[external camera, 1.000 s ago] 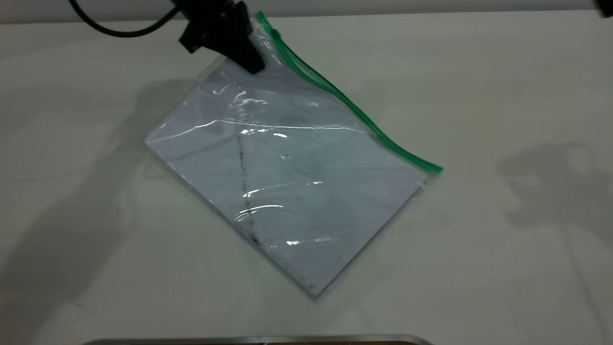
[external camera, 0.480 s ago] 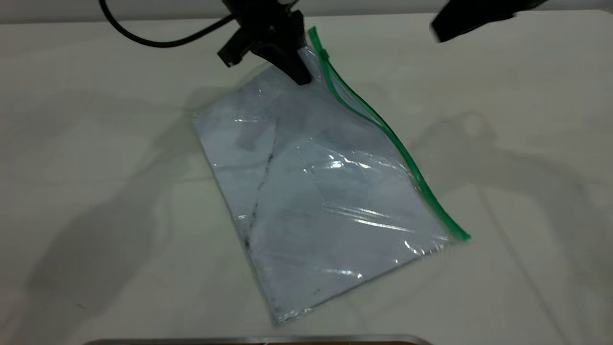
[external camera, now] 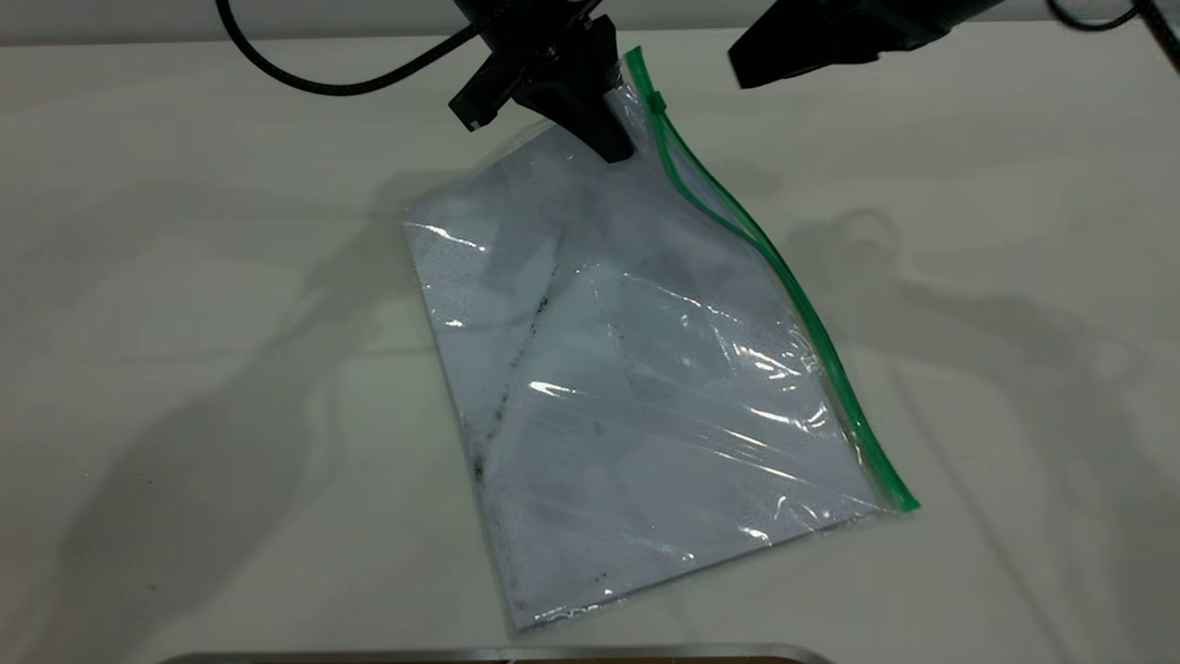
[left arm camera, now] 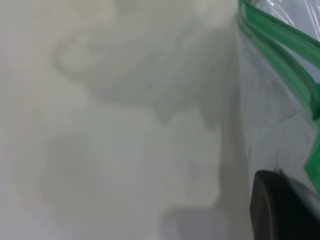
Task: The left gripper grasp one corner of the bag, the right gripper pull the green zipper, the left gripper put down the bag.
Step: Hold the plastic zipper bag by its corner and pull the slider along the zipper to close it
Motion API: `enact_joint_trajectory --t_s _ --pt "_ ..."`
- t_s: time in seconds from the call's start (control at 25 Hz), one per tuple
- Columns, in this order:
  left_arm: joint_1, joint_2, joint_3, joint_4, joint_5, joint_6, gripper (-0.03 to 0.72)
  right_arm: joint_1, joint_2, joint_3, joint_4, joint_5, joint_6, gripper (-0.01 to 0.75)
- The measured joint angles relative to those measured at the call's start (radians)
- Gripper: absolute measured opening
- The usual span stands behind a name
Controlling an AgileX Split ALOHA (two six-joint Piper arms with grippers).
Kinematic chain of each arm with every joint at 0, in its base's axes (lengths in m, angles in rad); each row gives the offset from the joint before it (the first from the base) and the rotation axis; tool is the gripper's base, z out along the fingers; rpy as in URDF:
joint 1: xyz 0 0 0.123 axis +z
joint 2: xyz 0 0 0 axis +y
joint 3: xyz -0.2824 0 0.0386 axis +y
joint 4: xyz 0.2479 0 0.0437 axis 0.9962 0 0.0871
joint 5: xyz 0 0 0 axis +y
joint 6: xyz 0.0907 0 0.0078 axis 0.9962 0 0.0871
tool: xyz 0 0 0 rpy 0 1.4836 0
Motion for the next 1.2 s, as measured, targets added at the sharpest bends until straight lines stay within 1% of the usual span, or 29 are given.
enact_joint_trajectory --t_s 0.32,0.6,0.96,1.2 --pt "0.0 0.003 0.0 -0.048 0.001 0.0 0.053 0.0 0.019 0.0 0.098 0.022 -0.055 0.449" --pt "0.0 0.012 0.0 -0.135 0.001 0.002 0.053 0.0 0.024 -0.001 0.106 0.034 -0.057 0.449" --pt "0.0 0.015 0.0 -0.165 0.001 0.003 0.053 0.0 0.026 -0.002 0.131 0.045 -0.058 0.449" --pt "-0.016 0.015 0.0 -0.165 0.001 0.003 0.053 0.0 0.026 -0.002 0.134 0.045 -0.058 0.449"
